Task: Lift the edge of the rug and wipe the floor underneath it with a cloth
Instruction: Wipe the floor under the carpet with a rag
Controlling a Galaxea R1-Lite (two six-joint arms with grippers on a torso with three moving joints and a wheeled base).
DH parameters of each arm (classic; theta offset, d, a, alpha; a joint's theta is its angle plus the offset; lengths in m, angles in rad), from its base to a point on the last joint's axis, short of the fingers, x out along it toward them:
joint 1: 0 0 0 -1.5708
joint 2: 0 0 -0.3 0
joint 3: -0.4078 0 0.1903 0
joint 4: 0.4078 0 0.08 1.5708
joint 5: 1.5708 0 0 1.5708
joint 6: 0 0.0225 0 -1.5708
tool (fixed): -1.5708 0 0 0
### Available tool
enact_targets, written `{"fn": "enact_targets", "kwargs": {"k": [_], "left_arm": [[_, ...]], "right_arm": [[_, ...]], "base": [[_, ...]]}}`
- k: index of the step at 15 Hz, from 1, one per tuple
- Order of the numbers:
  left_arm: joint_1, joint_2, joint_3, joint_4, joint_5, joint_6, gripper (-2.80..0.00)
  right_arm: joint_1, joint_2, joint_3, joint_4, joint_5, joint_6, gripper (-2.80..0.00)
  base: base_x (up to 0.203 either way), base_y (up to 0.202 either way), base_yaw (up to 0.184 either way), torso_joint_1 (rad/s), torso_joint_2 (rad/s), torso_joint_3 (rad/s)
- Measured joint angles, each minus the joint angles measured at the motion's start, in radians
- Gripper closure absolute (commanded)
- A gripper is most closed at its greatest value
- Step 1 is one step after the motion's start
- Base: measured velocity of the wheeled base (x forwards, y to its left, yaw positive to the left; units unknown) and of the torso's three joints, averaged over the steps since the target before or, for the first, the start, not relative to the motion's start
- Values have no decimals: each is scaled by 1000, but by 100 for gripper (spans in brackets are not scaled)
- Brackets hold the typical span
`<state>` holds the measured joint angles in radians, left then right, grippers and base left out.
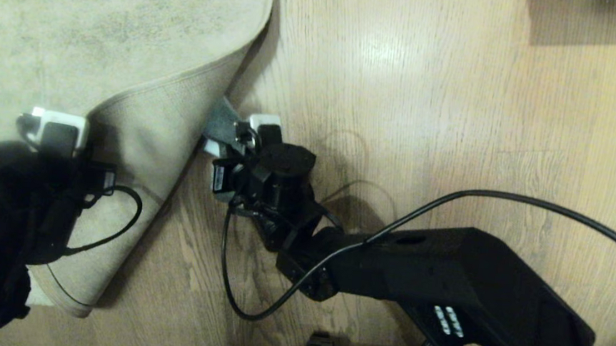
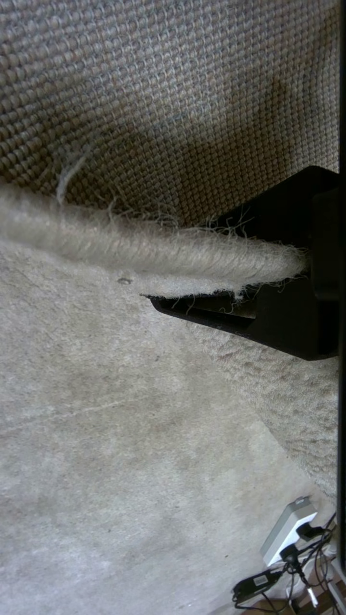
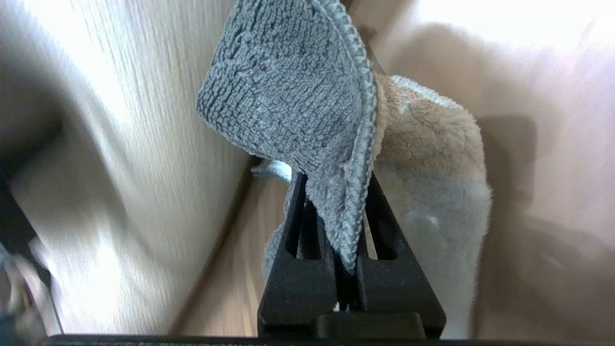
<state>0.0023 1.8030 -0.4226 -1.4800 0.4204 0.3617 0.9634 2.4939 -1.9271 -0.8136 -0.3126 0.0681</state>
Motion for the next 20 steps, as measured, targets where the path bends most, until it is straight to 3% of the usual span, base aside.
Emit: {"fn": "enact_targets", "kwargs": {"k": [3, 6, 11, 13, 20], "left_arm": [[0, 4, 8, -6, 0, -1, 0], [3, 5, 9, -6, -1, -4, 0], [5, 11, 9, -7, -1, -4, 0], [4, 18, 7, -7, -1, -6, 0], [5, 28, 8, -7, 0, -3, 0]], "right_arm": [[-8, -98, 10, 43, -1, -2, 0], [36, -171, 96, 43, -1, -3, 0], [164, -271, 503, -6, 1, 20, 0], [231, -262, 602, -26, 1, 44, 0], [244, -21, 625, -184, 0, 57, 0]], "base": [[0, 0, 0, 0, 0, 0], [0, 0, 0, 0, 0, 0], [0, 0, 0, 0, 0, 0], [0, 0, 0, 0, 0, 0], [0, 0, 0, 0, 0, 0]]}}
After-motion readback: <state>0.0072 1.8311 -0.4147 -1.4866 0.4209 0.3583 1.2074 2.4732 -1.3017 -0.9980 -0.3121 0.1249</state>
